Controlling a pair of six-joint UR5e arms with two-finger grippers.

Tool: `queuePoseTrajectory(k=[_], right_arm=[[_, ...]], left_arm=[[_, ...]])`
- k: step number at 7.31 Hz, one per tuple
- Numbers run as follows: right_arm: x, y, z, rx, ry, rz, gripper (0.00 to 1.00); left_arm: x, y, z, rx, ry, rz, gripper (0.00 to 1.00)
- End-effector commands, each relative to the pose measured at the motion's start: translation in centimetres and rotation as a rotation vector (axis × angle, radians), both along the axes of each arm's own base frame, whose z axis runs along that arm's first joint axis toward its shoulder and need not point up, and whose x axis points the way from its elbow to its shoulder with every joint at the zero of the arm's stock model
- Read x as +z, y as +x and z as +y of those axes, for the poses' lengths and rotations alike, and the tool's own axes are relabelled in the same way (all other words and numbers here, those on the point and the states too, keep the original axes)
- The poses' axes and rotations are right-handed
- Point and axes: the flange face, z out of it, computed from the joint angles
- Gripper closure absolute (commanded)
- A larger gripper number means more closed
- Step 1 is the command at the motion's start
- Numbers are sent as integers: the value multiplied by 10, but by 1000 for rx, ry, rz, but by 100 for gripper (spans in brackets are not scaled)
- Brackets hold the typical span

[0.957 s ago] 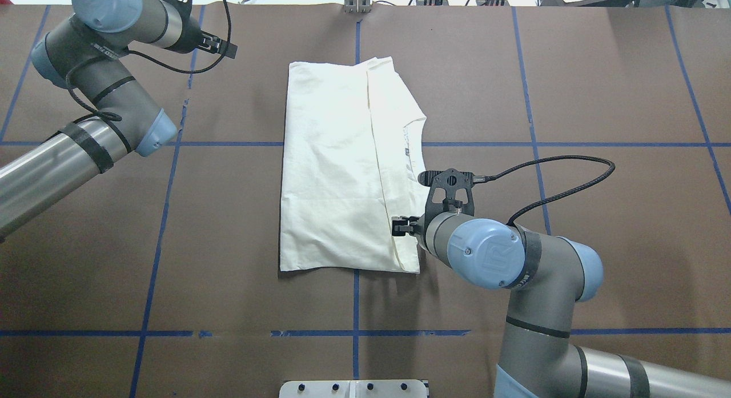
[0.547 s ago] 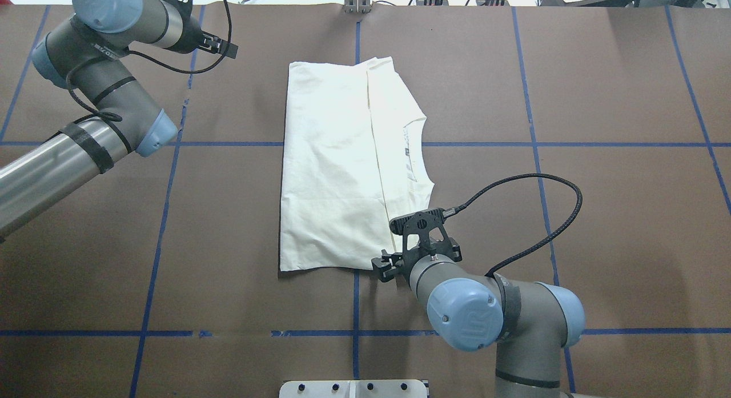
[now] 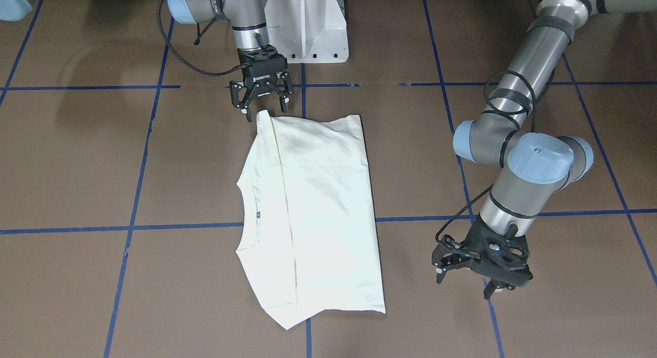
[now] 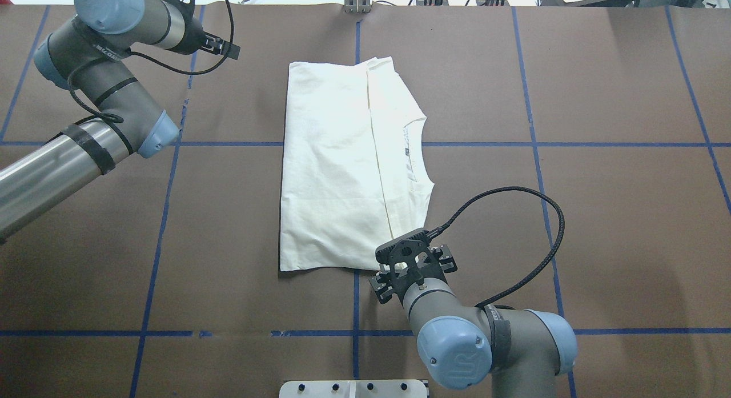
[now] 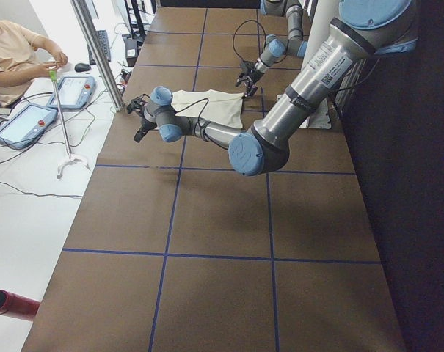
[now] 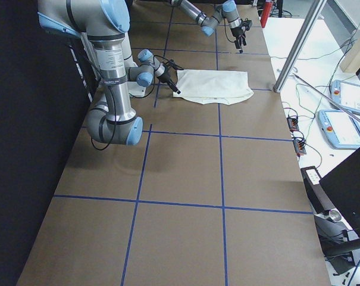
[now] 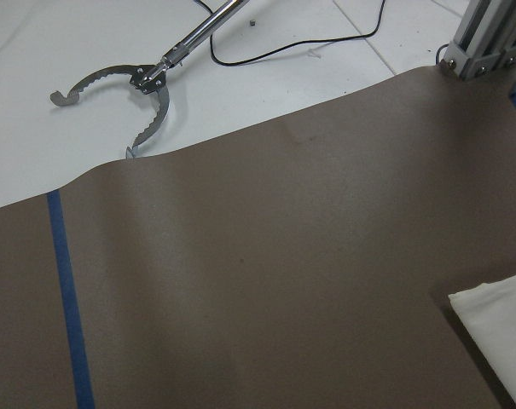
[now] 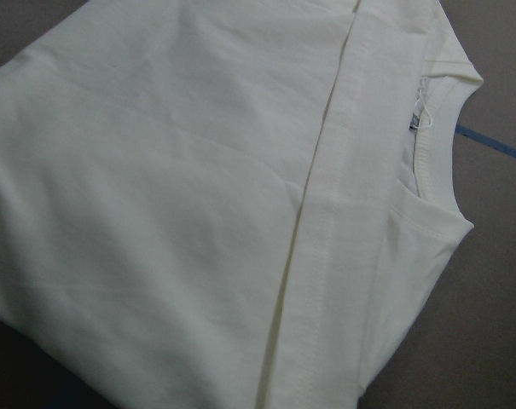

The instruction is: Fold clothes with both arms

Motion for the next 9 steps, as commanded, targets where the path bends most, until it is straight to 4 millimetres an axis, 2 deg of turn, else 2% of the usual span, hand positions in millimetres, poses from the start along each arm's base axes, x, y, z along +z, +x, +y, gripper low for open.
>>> queuePoseTrajectory(k=[1, 2, 5, 6, 7, 8, 9], right_arm=[[6, -3, 9, -12, 15, 20, 30], [17, 0, 10, -37, 37, 61, 52], [17, 0, 13, -51, 46, 70, 57], [13, -1, 13, -51, 47, 63, 66], [9, 1, 12, -52, 47, 54, 79], [7, 3, 11, -47, 47, 48, 100], [5, 4, 10, -33, 38, 33, 100]], left_arm=[[3, 3, 7, 1, -9, 8, 0], [2, 3, 7, 1, -8, 9, 0], [6, 2, 8, 1, -10, 7, 0], [5, 2, 8, 1, -9, 8, 0], [5, 2, 8, 1, -9, 8, 0], [6, 2, 8, 1, -10, 7, 0], [5, 3, 9, 3, -9, 8, 0]])
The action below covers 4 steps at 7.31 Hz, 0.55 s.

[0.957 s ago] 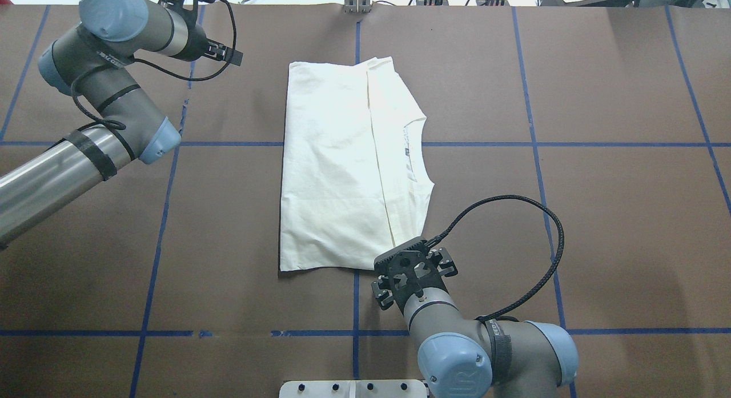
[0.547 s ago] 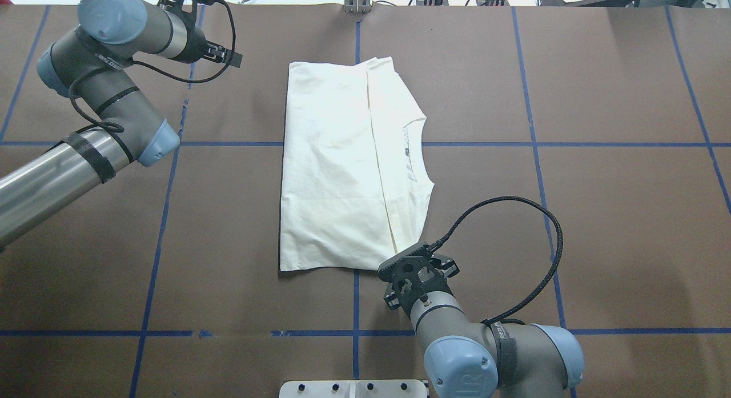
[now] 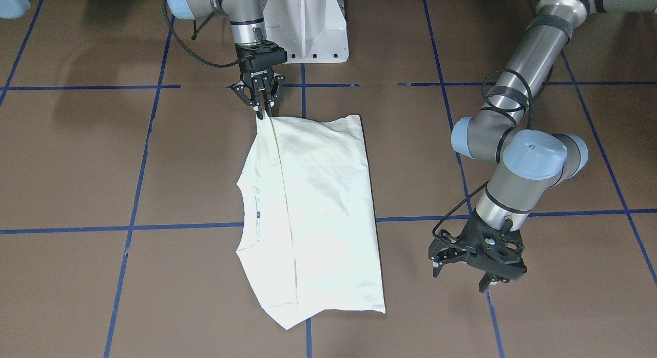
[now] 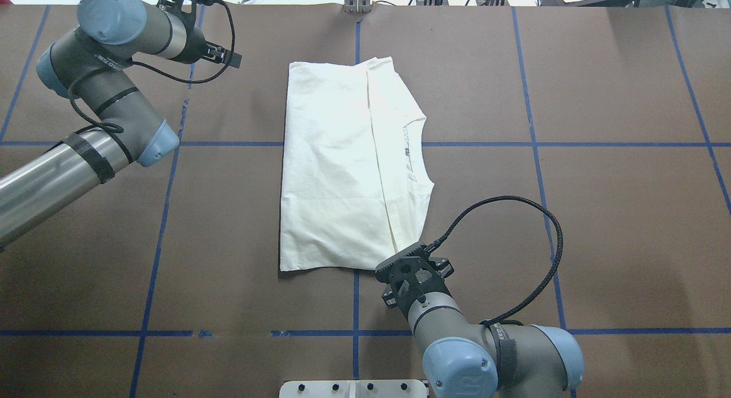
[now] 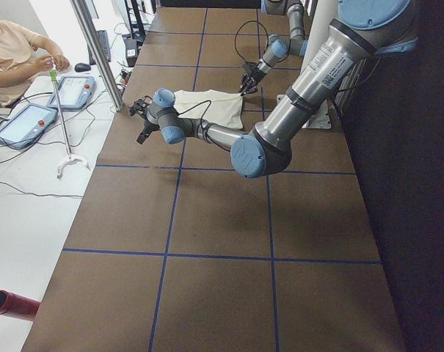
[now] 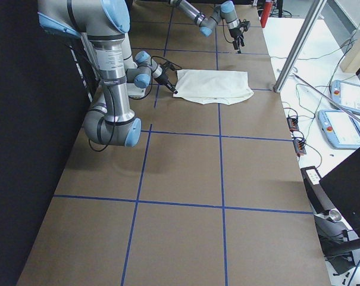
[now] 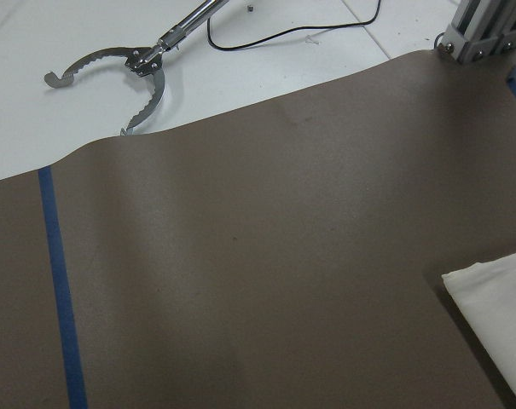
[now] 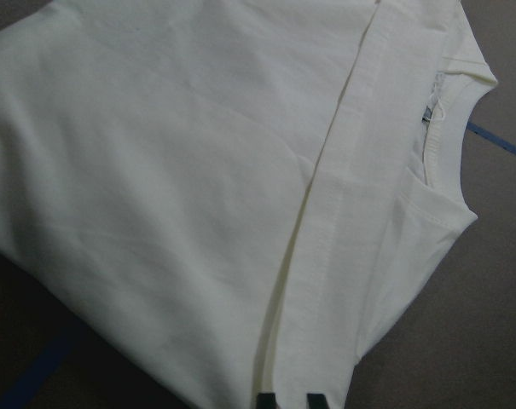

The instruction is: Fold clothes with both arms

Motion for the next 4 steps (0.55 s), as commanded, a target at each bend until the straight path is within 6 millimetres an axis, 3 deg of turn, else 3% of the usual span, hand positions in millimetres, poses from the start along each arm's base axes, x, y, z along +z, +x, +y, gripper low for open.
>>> queuePoseTrajectory(k=[1, 3, 4], right_arm=[[-5, 5, -4, 41, -39, -52, 100], [-2, 22, -16, 88, -67, -82, 100], [19, 37, -12, 149, -185, -144, 100]], left_arm=[[1, 2, 1, 3, -1, -1, 0], [1, 5, 3, 7, -1, -1, 0], [1, 5, 3, 7, -1, -1, 0]])
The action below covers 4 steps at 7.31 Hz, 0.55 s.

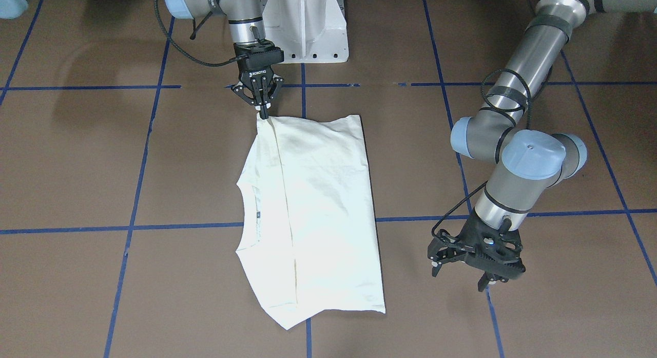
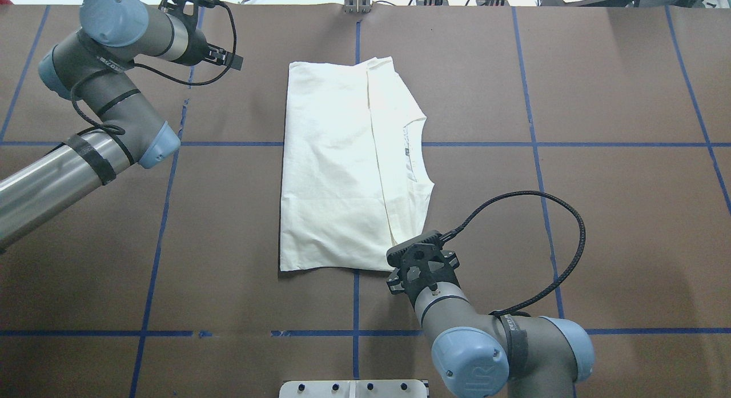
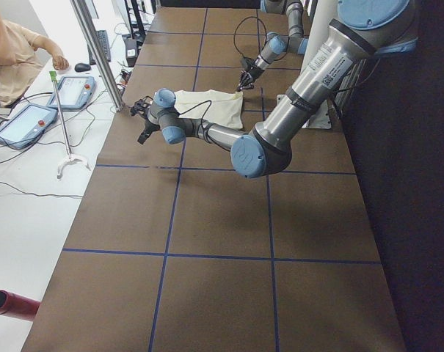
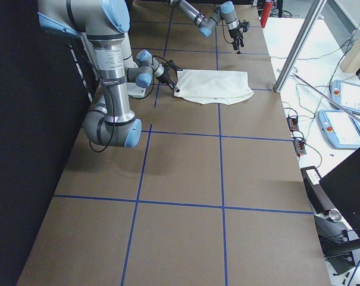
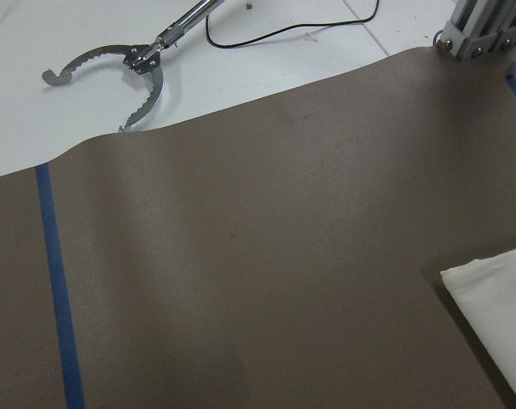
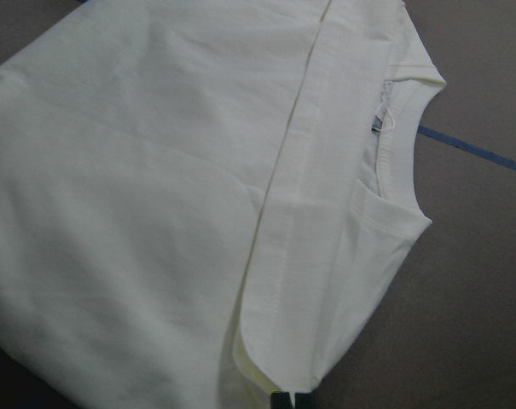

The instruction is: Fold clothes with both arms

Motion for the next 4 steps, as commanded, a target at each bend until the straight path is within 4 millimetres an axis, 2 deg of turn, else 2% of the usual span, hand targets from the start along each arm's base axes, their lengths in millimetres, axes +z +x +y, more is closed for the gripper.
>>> queuePoseTrajectory(k=[1, 2, 3, 4], right_arm=[[43, 44, 8, 71, -168, -65, 100], [52, 69, 14, 114, -250, -116, 100], [57, 64, 22, 165, -323, -162, 100], [58, 57, 28, 168, -340, -170, 79]], left_arm=[[1, 1, 1, 1, -1, -1, 0], [1, 2, 1, 3, -1, -1, 0], [1, 2, 1, 3, -1, -1, 0], [1, 2, 1, 3, -1, -1, 0]])
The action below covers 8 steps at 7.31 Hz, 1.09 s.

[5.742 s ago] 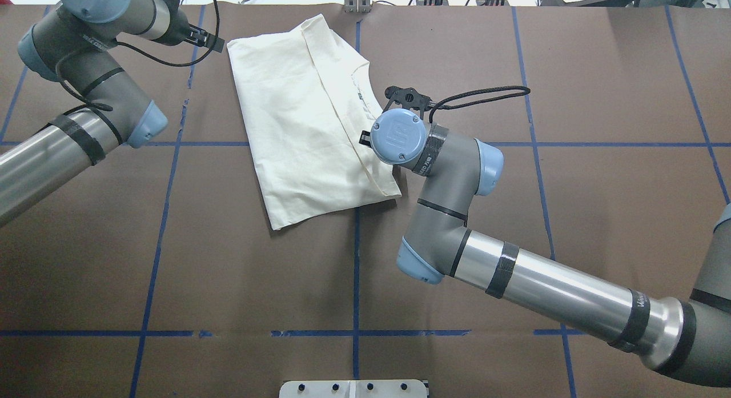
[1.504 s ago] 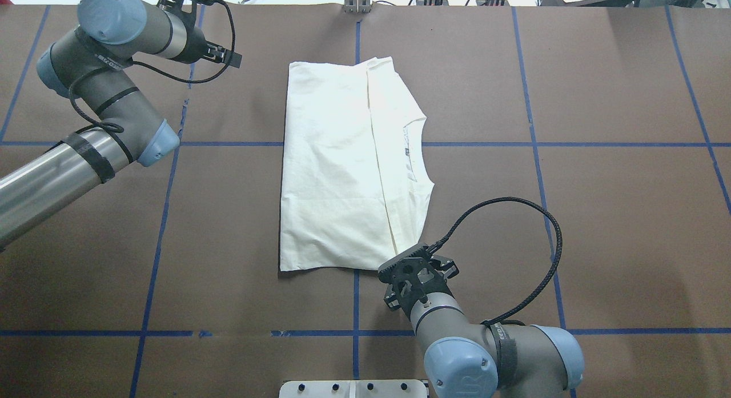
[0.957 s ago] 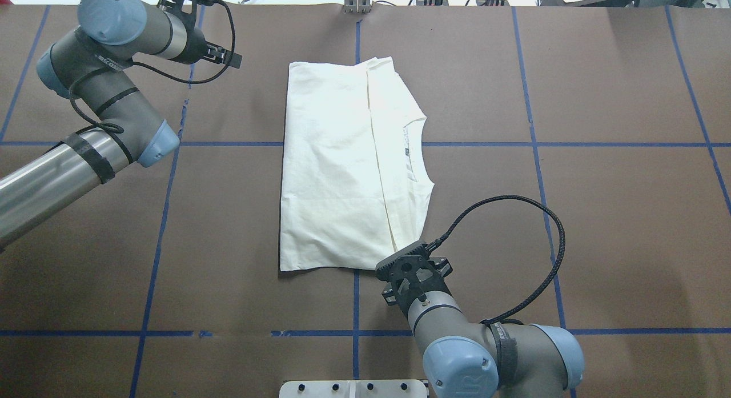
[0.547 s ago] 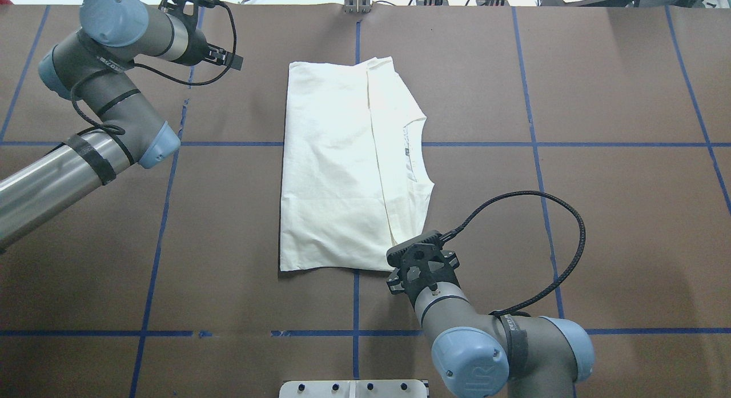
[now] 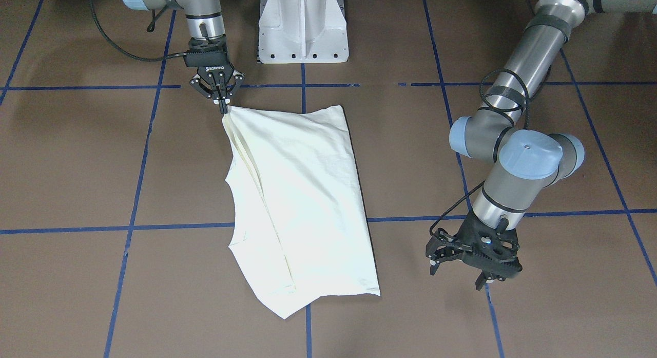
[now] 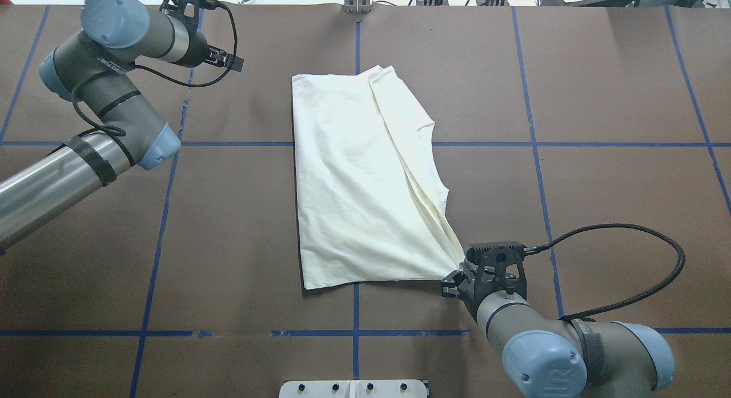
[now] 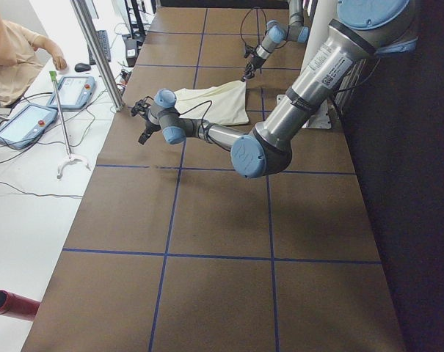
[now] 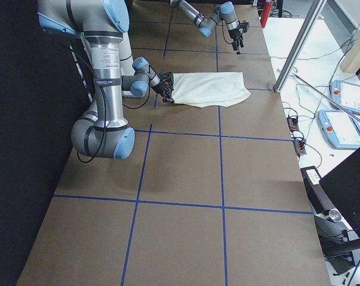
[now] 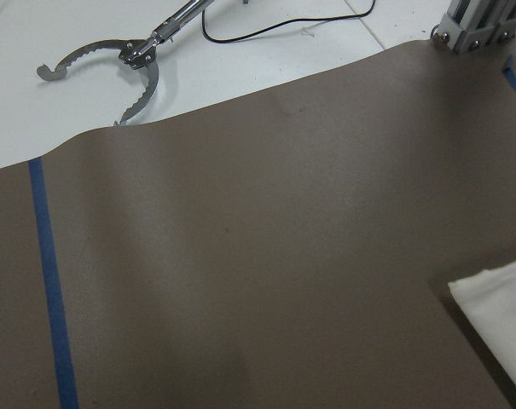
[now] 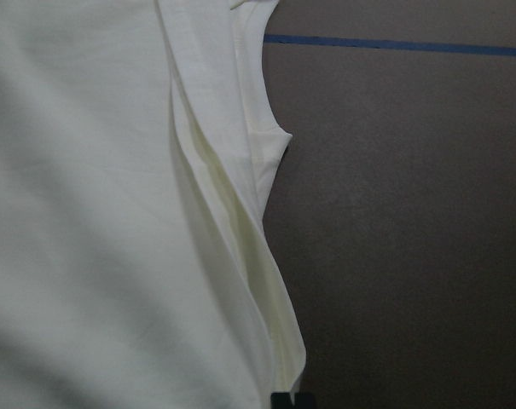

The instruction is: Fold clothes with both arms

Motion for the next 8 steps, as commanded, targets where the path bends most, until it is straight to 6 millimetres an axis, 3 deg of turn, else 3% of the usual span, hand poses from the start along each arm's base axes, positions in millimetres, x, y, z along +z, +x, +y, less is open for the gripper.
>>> queuePoseTrajectory(k=[1, 2, 4, 5, 7, 8], right_arm=[[6, -9, 10, 25, -53, -28, 1], [-1, -5, 7, 27, -52, -47, 0], [-21, 12, -37, -3, -75, -57, 0], [-49, 7, -72, -43, -6, -41, 0], [-58, -16, -142, -138, -5, 106, 0], [-51, -23, -163, -151, -16, 174, 0]], left_arm=[[0, 0, 0, 0, 0, 0, 0], [0, 0, 0, 0, 0, 0, 0], [-1, 1, 1, 2, 2, 2, 0], [-1, 1, 1, 2, 1, 1, 0], [-2, 2, 1, 2, 0, 2, 0], [-2, 2, 1, 2, 0, 2, 0]])
